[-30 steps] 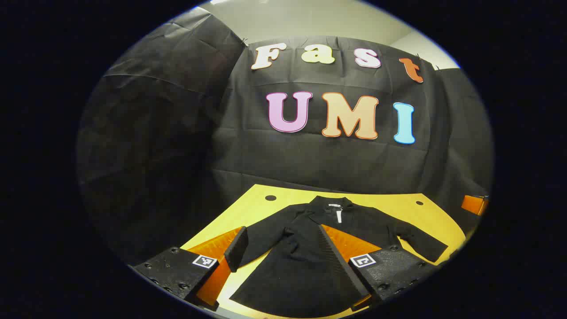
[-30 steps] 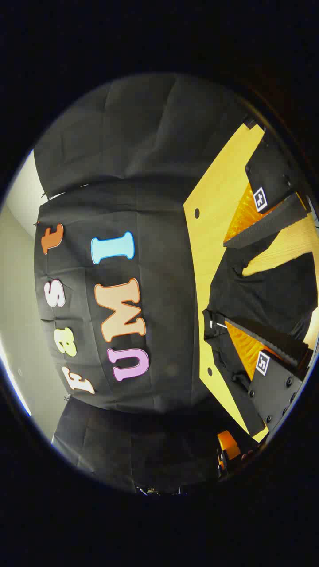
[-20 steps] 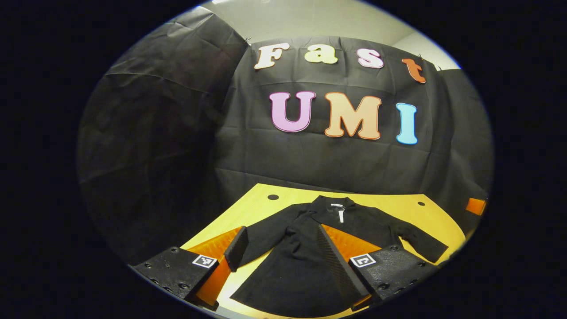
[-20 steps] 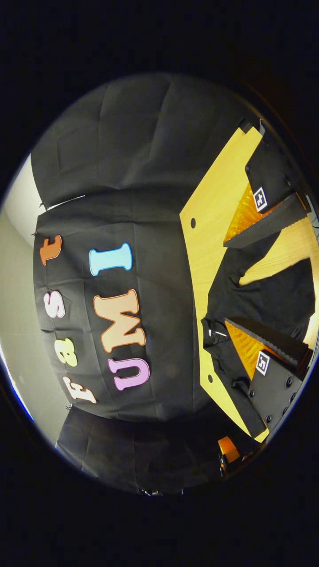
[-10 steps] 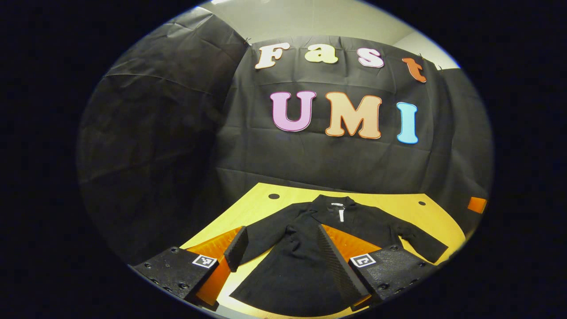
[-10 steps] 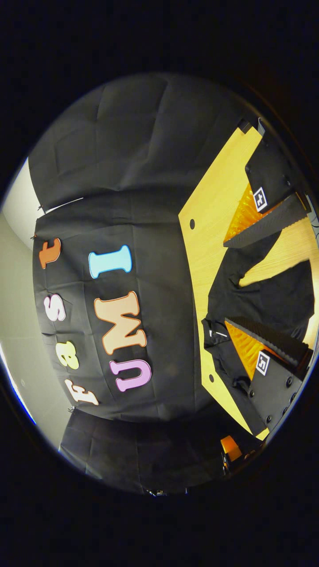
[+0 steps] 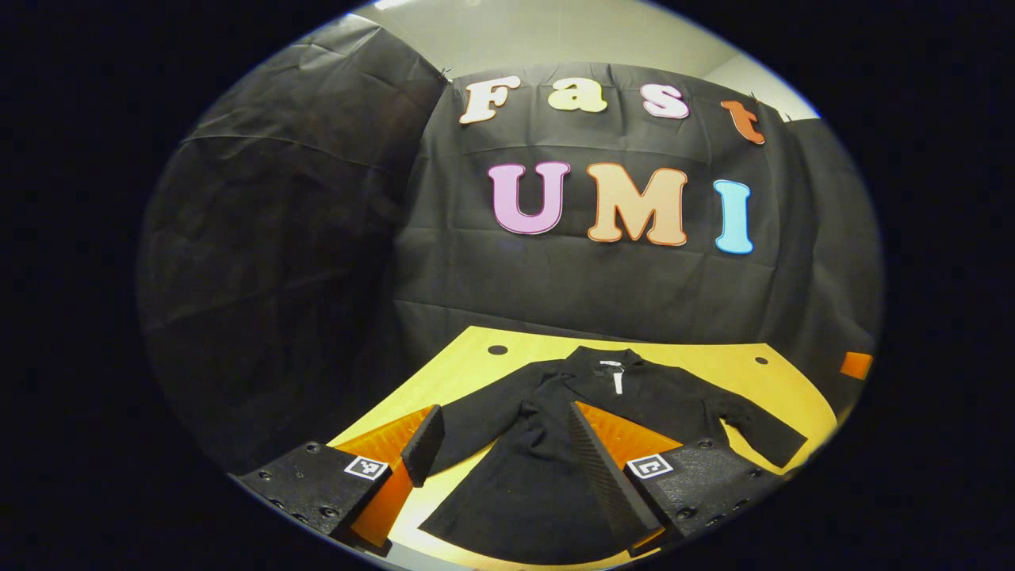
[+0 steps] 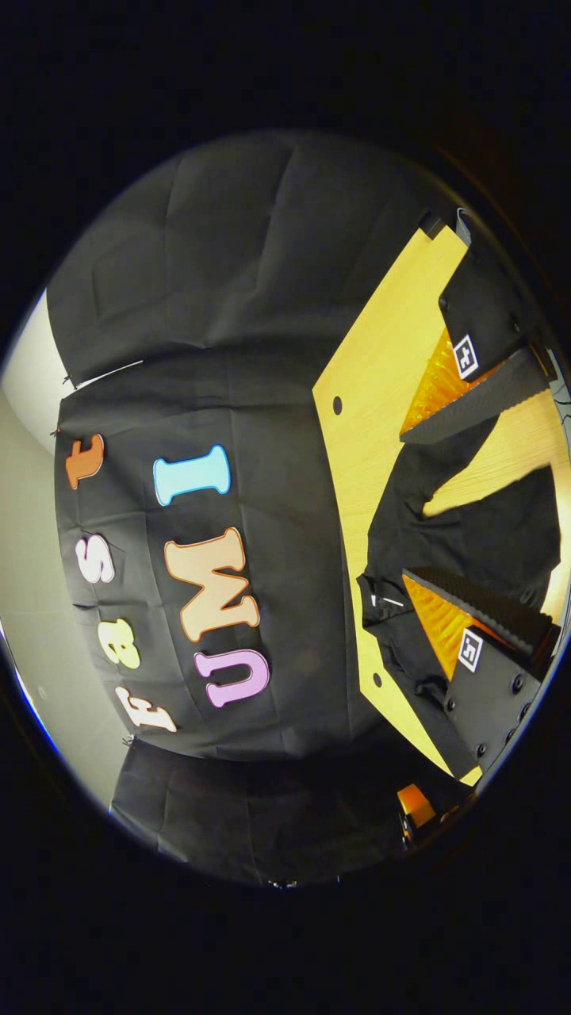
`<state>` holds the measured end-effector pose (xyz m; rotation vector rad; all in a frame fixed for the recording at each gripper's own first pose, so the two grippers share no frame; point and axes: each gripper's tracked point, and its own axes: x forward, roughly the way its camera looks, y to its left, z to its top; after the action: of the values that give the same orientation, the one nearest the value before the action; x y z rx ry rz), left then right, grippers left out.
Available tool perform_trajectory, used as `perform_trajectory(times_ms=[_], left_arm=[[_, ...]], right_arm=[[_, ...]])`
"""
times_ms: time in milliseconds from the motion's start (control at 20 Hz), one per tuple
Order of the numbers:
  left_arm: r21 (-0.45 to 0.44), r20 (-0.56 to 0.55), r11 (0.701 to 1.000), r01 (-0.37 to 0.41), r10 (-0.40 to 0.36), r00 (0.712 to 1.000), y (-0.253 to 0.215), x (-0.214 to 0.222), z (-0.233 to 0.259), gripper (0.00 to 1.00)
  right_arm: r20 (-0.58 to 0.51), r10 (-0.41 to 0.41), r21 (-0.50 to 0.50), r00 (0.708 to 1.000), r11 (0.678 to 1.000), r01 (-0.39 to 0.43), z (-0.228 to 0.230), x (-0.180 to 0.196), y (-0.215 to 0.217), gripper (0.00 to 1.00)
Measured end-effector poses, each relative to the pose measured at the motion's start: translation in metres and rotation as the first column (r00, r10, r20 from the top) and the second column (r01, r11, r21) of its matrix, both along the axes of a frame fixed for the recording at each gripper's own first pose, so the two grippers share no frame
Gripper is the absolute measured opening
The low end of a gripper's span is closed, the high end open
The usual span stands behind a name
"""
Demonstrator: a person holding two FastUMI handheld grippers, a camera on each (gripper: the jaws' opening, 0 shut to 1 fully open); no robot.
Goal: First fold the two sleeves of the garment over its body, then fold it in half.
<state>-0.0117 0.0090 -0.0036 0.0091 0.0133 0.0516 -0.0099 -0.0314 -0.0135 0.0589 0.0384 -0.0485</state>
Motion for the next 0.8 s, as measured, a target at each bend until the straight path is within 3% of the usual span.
perform_trajectory(times_ms=[50,800], left_arm=[[-0.002,0.000,1.000,-0.004,0.004,1.000,0.002,-0.001,-0.001,0.93],[0.014,-0.004,1.000,-0.009,0.009,1.000,0.001,0.004,0.002,0.93]], right_arm=[[-0.008,-0.001,-0.003,1.000,1.000,0.001,-0.002,0.000,-0.001,0.94],[-0.020,-0.033,0.016,0.999,0.999,0.033,-0.005,0.004,-0.012,0.98]])
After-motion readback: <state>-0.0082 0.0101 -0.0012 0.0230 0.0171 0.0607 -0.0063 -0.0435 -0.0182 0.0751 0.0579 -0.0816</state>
